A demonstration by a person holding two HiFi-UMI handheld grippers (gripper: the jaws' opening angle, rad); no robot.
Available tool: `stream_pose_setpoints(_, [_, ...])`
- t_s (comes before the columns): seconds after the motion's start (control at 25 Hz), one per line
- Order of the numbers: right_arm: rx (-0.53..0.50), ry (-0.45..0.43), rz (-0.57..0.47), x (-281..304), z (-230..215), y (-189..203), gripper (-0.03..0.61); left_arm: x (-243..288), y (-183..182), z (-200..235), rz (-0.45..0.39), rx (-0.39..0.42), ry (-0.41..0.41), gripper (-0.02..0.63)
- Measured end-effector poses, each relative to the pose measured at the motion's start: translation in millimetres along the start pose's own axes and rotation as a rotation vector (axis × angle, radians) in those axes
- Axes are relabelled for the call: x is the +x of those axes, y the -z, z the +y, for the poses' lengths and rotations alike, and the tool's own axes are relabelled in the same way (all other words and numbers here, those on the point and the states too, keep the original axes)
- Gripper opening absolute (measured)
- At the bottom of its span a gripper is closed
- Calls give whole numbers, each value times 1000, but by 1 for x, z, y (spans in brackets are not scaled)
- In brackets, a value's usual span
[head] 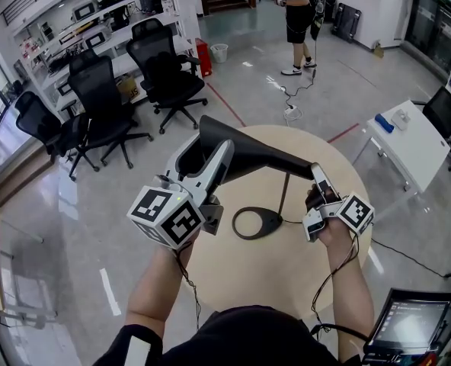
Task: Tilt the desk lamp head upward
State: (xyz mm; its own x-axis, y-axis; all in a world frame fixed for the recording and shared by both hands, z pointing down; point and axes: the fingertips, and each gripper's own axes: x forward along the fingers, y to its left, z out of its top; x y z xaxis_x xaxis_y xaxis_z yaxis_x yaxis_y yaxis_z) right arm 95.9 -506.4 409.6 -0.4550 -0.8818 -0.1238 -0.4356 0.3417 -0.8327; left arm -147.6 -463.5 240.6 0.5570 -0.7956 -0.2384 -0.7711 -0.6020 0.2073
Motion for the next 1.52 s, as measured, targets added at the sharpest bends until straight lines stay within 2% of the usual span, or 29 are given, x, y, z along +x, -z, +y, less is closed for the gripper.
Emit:
stream_pose_setpoints(0.72, [39, 3, 1, -3, -11, 5, 152, 14, -5, -12, -1, 76, 11, 221])
stream_pose_setpoints(0.96, [84, -29, -7, 0, -3, 4, 152, 16, -11, -12, -2, 71, 8, 221])
stream_pose_setpoints(1.52, [49, -19, -5, -2, -7, 5, 152, 11, -10, -11, -21, 48, 10, 221])
